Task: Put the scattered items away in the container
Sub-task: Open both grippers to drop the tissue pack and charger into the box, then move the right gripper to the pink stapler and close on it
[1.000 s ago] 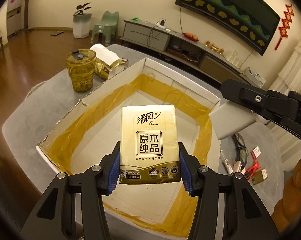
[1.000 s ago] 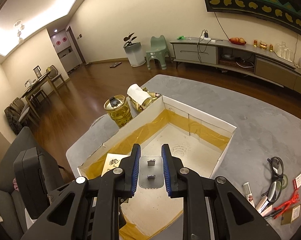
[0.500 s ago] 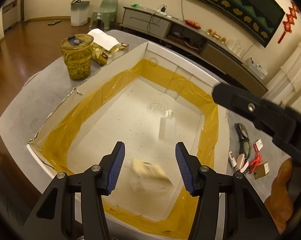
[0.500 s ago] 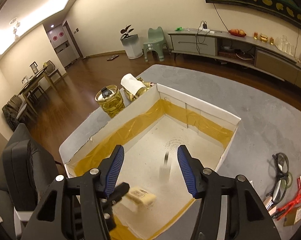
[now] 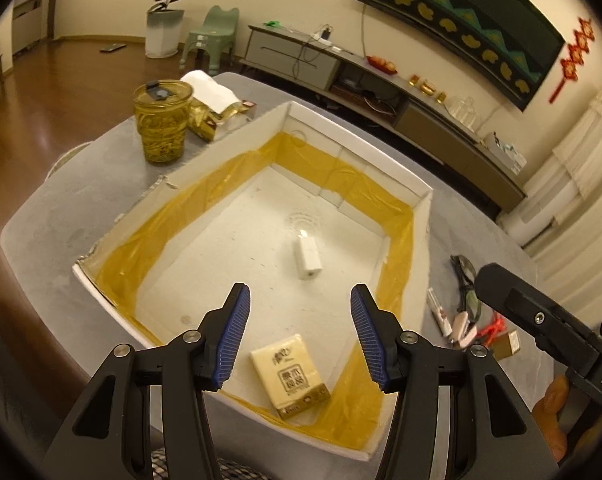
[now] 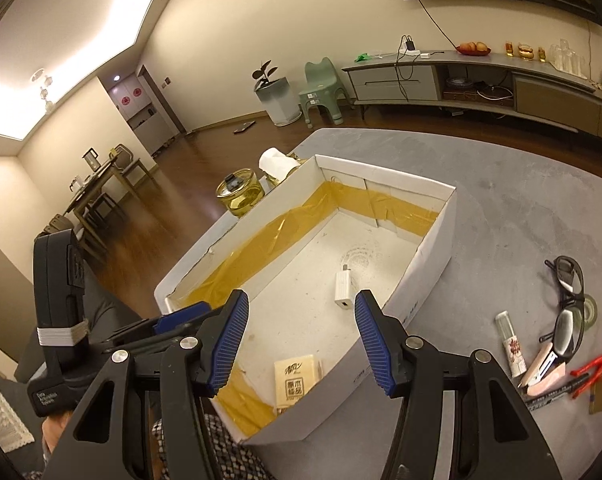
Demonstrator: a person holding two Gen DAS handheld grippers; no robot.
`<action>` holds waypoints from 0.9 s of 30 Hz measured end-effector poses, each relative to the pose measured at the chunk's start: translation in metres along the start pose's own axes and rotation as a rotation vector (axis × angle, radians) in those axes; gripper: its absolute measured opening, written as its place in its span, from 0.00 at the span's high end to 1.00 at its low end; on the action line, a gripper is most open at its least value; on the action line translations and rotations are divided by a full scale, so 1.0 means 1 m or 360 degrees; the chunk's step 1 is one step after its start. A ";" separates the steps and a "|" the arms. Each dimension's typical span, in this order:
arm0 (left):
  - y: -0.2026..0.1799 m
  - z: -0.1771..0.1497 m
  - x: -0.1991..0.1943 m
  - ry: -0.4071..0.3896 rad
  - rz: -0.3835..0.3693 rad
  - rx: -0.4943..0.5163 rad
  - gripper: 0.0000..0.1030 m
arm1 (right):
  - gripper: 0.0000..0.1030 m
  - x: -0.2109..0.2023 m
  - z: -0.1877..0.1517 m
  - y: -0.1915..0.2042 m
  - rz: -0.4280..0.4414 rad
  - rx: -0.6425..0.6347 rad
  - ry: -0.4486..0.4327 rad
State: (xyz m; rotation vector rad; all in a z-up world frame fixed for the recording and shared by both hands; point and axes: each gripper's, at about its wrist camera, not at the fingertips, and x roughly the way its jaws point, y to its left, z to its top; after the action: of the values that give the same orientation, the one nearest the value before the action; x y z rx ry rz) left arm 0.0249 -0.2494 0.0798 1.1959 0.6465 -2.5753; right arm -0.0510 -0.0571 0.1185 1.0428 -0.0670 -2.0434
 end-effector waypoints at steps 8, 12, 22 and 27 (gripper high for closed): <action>-0.036 -0.015 -0.008 0.0004 0.0041 0.0148 0.46 | 0.44 -0.032 -0.016 -0.008 0.0040 0.0008 -0.0050; -0.051 -0.021 -0.010 0.0007 0.0045 0.0207 0.46 | 0.44 -0.049 -0.024 -0.019 0.0044 0.0037 -0.0079; -0.090 -0.039 -0.011 0.0027 -0.0023 0.0343 0.46 | 0.44 -0.079 -0.057 -0.051 0.0040 0.0134 -0.0101; -0.120 -0.053 -0.006 0.0060 -0.0065 0.0451 0.46 | 0.44 -0.092 -0.080 -0.075 -0.0007 0.0195 -0.0093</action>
State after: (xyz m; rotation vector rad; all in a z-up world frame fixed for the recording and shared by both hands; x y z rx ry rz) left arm 0.0187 -0.1187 0.0896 1.3285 0.3221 -2.7532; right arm -0.0149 0.0797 0.0974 1.0580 -0.2226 -2.0954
